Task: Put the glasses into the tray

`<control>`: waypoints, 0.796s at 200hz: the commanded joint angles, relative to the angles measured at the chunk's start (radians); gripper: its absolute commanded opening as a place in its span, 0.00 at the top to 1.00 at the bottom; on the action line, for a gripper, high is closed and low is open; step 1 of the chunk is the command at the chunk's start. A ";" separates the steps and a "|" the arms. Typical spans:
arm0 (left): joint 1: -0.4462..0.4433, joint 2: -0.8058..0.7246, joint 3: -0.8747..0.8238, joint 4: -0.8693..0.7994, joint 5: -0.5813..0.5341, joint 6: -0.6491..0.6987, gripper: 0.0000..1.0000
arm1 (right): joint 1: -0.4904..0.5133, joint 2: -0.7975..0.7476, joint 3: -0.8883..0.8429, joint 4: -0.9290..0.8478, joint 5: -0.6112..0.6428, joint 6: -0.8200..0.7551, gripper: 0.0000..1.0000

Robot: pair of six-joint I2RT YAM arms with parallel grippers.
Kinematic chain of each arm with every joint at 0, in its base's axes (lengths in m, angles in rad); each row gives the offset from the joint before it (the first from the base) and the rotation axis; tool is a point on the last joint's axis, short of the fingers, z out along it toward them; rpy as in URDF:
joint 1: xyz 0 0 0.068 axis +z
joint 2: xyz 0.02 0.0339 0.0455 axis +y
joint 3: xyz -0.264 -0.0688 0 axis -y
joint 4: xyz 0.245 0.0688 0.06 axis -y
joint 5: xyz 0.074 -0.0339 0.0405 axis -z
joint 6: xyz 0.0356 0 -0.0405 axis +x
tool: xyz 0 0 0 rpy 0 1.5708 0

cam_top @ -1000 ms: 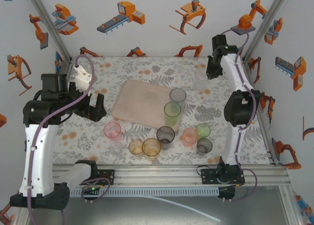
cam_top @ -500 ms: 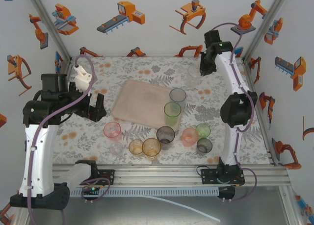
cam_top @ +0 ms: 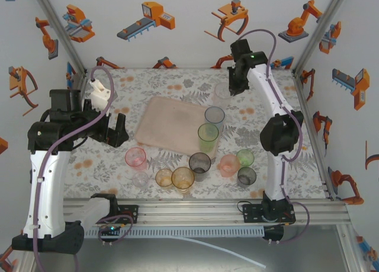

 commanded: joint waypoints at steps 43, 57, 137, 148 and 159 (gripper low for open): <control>-0.003 -0.016 -0.011 -0.002 0.018 0.002 0.03 | 0.022 0.010 -0.016 0.005 -0.002 0.014 1.00; -0.002 -0.018 -0.011 -0.002 0.016 0.002 0.03 | 0.023 0.017 -0.017 0.007 0.000 0.016 1.00; -0.004 -0.019 -0.011 -0.002 0.016 0.002 0.03 | 0.025 0.034 -0.072 0.035 0.017 0.011 1.00; -0.003 -0.020 -0.009 -0.003 0.015 0.001 0.03 | 0.024 0.035 -0.084 0.042 0.013 0.013 1.00; -0.002 -0.020 -0.009 -0.003 0.016 0.001 0.03 | 0.024 0.035 -0.094 0.049 0.009 0.014 1.00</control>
